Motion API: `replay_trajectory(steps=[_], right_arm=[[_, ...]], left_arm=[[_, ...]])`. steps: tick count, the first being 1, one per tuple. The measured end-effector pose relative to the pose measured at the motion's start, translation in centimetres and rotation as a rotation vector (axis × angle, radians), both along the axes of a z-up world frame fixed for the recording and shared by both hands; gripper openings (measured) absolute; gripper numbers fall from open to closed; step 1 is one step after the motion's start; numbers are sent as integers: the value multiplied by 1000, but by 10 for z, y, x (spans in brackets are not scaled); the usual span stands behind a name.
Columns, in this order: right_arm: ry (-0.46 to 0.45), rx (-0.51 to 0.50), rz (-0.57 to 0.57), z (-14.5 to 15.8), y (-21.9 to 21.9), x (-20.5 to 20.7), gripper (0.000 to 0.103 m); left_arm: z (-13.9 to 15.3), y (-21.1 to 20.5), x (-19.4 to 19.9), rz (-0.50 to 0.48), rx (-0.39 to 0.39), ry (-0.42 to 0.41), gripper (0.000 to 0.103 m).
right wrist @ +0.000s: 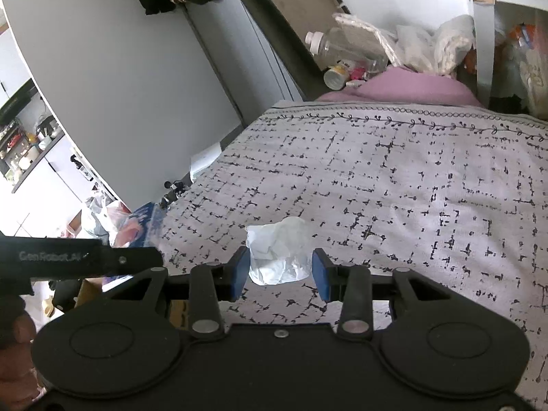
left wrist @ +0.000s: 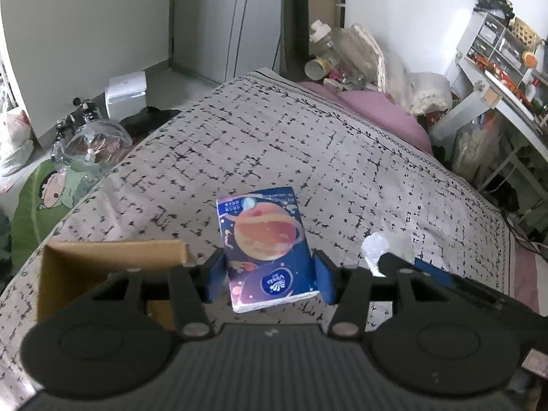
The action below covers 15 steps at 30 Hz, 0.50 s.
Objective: Organize soft objects
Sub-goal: 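Carry both held items over the cardboard box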
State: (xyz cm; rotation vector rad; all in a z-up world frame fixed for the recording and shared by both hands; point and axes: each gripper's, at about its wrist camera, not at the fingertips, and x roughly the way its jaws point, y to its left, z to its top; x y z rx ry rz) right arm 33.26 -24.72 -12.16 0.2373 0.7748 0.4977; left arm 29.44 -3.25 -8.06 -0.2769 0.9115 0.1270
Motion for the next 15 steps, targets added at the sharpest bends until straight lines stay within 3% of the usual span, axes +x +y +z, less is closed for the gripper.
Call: replay_trajectory(steps=[8,15], right_arm=[[-16,-1,3,16,11,-24,39],[-39,-18,-1,29,21,-43,39]], left_arm=[[19,33,-30,34,-80,-41,53],[36,54,-56,42,-52,-85,53]])
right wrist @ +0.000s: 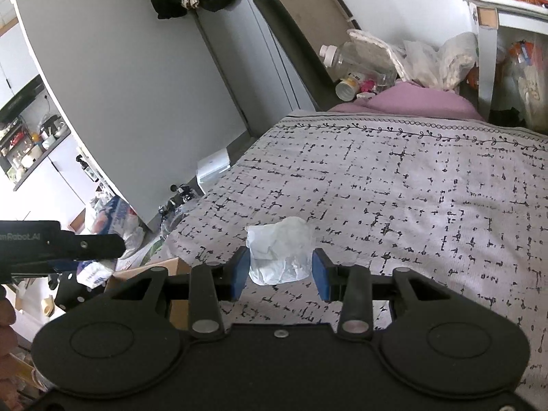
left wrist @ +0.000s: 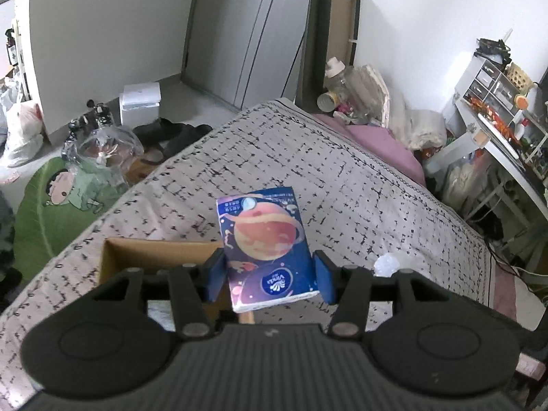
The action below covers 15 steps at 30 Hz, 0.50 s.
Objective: Organize soft objects
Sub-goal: 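Carry both held items over the cardboard box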
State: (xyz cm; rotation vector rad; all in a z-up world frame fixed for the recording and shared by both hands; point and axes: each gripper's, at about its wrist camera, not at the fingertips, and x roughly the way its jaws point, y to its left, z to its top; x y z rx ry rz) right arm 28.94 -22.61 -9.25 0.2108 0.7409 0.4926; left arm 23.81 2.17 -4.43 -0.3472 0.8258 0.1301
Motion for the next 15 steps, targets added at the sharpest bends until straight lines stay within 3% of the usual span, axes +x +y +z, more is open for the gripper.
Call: replay_trajectory(steps=[15], right_arm=[[-69,-32,52,27,36,-30,39]], left_arm=[[-6,38,-45,28,-43,4,53]])
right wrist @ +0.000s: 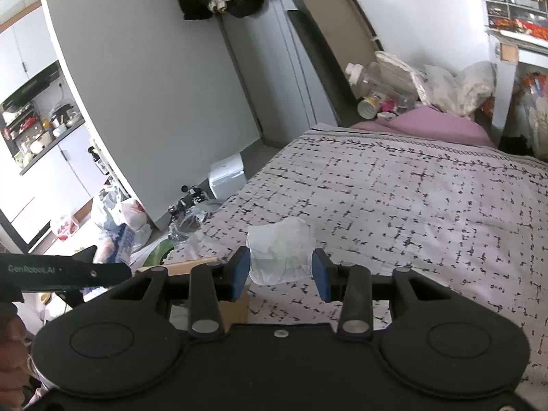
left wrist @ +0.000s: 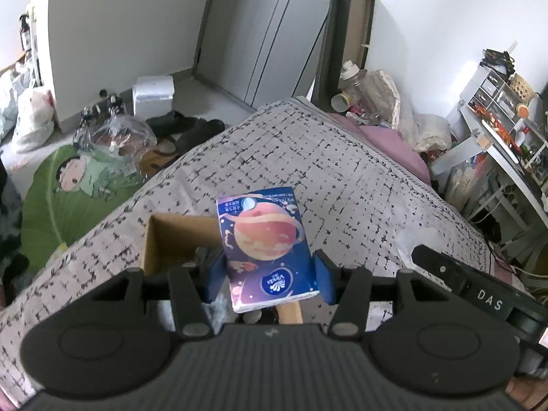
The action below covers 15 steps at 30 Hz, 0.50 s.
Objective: Organize soft objects
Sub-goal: 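Carry both held items over the cardboard box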
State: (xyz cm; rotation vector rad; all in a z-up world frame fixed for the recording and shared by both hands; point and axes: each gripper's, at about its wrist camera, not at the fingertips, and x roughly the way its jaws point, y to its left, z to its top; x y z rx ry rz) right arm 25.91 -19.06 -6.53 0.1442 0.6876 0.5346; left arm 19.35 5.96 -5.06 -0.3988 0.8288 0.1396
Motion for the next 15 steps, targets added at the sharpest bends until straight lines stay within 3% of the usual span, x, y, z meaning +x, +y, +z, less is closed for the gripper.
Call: replay_trajectory(steps=[15], right_arm=[[2,-10,140,5,73,-14,39]], left_arm=[[-15,49,-27,88,-58,7,53]])
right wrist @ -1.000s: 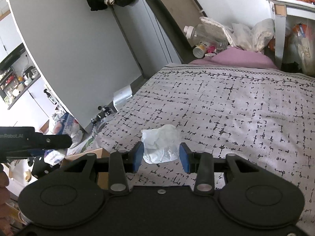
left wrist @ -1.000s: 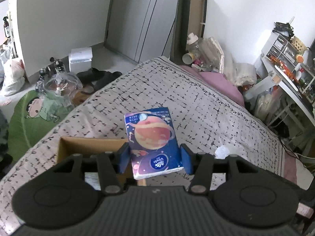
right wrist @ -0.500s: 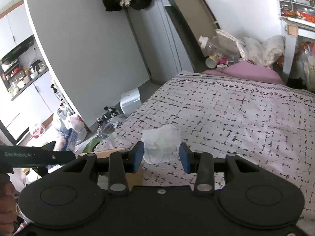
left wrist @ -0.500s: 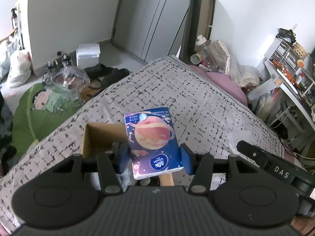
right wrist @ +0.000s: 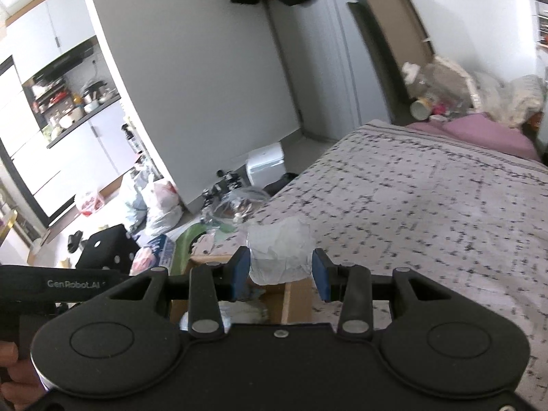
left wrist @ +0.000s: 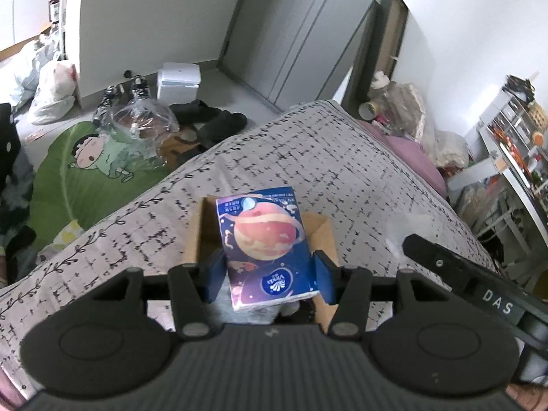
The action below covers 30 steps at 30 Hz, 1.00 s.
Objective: Organize soft objects
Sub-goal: 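Carry both held items over the cardboard box, then open both grippers to drop the items into the box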
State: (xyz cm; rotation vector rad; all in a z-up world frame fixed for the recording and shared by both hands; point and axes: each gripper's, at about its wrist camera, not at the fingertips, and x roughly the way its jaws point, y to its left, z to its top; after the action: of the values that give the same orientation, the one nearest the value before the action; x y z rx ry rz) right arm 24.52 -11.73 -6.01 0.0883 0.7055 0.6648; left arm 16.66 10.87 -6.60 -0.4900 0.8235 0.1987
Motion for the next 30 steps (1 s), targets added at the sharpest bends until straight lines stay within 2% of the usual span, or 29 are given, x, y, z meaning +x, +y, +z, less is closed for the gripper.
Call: replay_trajectory(steps=[7,17,19,20,30], right_arm=[[26,-36,42,-15,32,7,39],[50,-49,76,-36,51,15,41],[65,-54,77,-42,52,18,48],[73,-53,73,-43,52,19,55],[91,-11,36,-37,23,12,70]], left_arm=[[-7,17,-10,16,-14,3,53],[-35,16,-31,-7,-61,31,53],[-39,15,-36,-5,-61,35,53],[-41,14,-37,-5,-63,35,53],[-53,4,-41,-44,-96,86,54]])
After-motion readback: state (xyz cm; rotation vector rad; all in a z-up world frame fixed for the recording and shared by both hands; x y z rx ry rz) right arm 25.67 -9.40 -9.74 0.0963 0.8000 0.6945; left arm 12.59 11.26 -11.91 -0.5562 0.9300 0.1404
